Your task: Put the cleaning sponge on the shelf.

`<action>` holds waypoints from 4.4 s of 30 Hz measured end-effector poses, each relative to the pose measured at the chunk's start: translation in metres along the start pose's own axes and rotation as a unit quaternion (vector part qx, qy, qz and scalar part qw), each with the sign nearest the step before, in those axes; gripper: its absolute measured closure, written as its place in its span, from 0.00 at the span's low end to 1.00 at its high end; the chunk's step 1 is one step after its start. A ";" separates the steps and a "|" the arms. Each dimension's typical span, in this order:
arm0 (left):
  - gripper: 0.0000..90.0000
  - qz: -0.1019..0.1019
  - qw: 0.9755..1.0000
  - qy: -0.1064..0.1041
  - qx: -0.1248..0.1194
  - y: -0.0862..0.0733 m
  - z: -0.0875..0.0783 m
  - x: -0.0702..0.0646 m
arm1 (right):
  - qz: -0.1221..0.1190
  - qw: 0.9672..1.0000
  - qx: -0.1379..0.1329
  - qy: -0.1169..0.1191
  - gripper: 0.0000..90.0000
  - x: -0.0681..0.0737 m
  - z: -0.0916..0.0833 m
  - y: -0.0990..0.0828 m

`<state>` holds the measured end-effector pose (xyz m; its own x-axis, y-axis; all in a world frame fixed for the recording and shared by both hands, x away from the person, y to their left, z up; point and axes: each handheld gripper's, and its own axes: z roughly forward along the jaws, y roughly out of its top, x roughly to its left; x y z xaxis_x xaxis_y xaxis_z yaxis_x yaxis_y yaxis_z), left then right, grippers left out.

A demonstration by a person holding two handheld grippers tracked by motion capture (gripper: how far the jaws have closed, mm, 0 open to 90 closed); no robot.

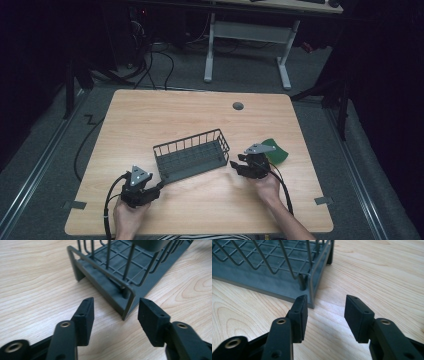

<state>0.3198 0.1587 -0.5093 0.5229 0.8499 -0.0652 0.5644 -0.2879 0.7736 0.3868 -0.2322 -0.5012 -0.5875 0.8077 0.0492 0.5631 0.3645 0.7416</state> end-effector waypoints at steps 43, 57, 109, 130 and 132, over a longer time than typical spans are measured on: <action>0.39 -0.066 0.991 0.116 0.016 -0.003 0.032 0.073 | 0.073 0.990 -0.033 -0.115 0.28 -0.099 -0.063 -0.026; 0.38 -0.064 0.991 0.115 0.018 -0.003 0.032 0.072 | 0.065 0.993 -0.010 -0.096 0.22 -0.120 -0.046 -0.017; 0.36 -0.062 0.992 0.113 0.018 -0.003 0.032 0.071 | 0.040 0.996 0.050 -0.054 0.32 -0.114 -0.025 -0.014; 0.36 -0.061 0.992 0.112 0.018 -0.003 0.032 0.071 | 0.046 0.999 0.007 -0.024 0.33 -0.100 -0.051 -0.001; 0.36 -0.061 0.992 0.112 0.018 -0.003 0.032 0.071 | 0.049 0.999 0.005 -0.021 0.33 -0.099 -0.053 0.000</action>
<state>0.3755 0.2060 -0.5367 0.2960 0.9551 -0.0128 0.6399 -0.1884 0.7450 0.4137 -0.3372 -0.4707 -0.5040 0.8588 0.0923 0.6228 0.2872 0.7278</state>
